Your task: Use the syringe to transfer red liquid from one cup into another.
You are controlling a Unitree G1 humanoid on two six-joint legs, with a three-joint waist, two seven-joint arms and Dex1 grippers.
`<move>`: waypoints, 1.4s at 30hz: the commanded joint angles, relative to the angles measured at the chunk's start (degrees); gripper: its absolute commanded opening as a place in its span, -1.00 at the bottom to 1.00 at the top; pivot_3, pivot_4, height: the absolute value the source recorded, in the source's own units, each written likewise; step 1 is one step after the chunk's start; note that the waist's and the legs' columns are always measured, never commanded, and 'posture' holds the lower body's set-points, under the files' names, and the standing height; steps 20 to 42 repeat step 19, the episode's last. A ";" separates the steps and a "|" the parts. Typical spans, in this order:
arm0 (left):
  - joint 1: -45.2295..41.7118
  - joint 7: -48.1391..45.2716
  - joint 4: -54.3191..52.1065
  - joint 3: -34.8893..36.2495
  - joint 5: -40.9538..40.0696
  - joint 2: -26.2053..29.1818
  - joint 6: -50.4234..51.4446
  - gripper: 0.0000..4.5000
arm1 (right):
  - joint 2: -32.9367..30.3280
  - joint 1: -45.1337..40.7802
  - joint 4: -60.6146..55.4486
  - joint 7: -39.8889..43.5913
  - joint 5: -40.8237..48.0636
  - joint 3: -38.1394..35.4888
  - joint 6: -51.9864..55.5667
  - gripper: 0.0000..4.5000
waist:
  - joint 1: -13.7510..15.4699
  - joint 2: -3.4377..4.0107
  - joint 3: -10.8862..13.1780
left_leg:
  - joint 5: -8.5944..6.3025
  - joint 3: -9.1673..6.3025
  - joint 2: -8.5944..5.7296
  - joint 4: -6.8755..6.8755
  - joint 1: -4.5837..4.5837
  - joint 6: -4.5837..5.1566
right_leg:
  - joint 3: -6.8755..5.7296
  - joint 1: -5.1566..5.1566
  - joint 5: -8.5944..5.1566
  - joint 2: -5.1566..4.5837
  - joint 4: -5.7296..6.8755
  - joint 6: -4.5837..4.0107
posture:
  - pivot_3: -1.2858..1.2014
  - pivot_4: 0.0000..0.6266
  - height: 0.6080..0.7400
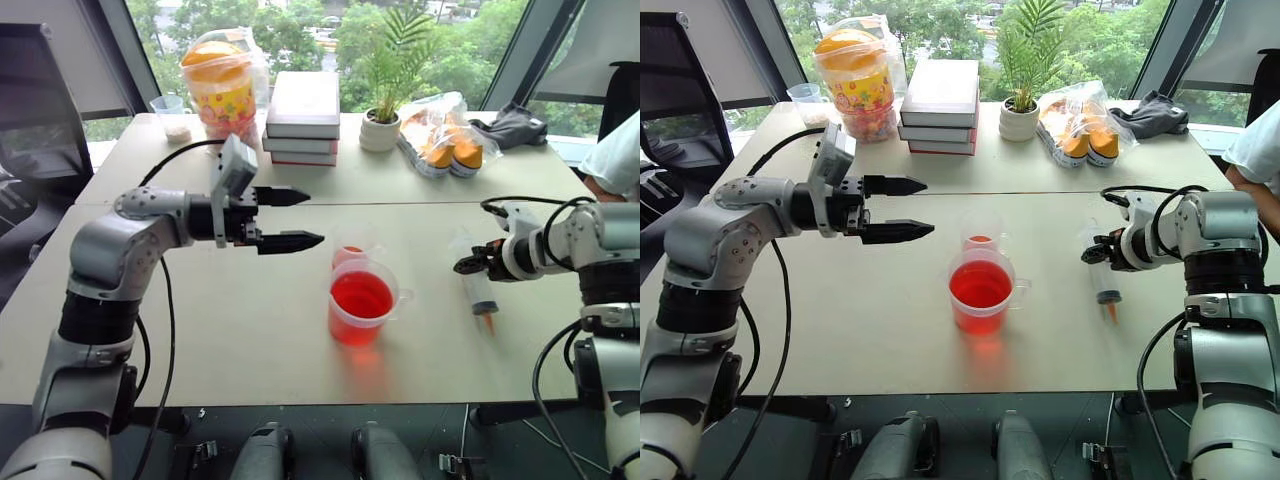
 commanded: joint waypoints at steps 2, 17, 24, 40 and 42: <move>0.60 0.56 -2.62 1.79 -1.67 1.29 0.61 1.00 | 0.14 -0.70 -1.11 0.92 -1.02 -1.32 -0.17 0.65 | -0.01 -0.02 -0.01 | 0.00 0.00 0.00 0.00 0.01 0.00 | 0.00 0.01 0.00 0.02 0.01 0.00 | 0.03 -0.52 1.00; 1.52 -0.35 -2.84 2.90 -4.17 3.86 2.05 1.00 | -20.03 15.54 -41.84 24.82 9.08 -10.25 -15.92 0.99 | 0.03 0.01 0.02 | -0.07 -0.04 0.04 0.05 0.04 0.12 | -0.01 0.05 -0.03 0.11 0.00 0.06 | 0.03 -0.52 1.00; 1.88 -0.24 -2.57 3.28 -4.29 4.10 2.21 1.00 | -19.26 18.95 -46.49 25.21 11.25 -15.06 -16.14 0.99 | 0.14 0.02 0.02 | -0.07 -0.10 0.06 0.05 0.05 0.12 | -0.03 0.09 -0.03 0.14 0.03 0.06 | 0.03 -0.52 1.00; 1.88 -0.24 -2.57 3.28 -4.29 4.10 2.21 1.00 | -19.26 18.95 -46.49 25.21 11.25 -15.06 -16.14 0.99 | 0.14 0.02 0.02 | -0.07 -0.10 0.06 0.05 0.05 0.12 | -0.03 0.09 -0.03 0.14 0.03 0.06 | 0.03 -0.52 1.00; 1.88 -0.24 -2.57 3.28 -4.29 4.10 2.21 1.00 | -19.26 18.95 -46.49 25.21 11.25 -15.06 -16.14 0.99 | 0.14 0.02 0.02 | -0.07 -0.10 0.06 0.05 0.05 0.12 | -0.03 0.09 -0.03 0.14 0.03 0.06 | 0.03 -0.52 1.00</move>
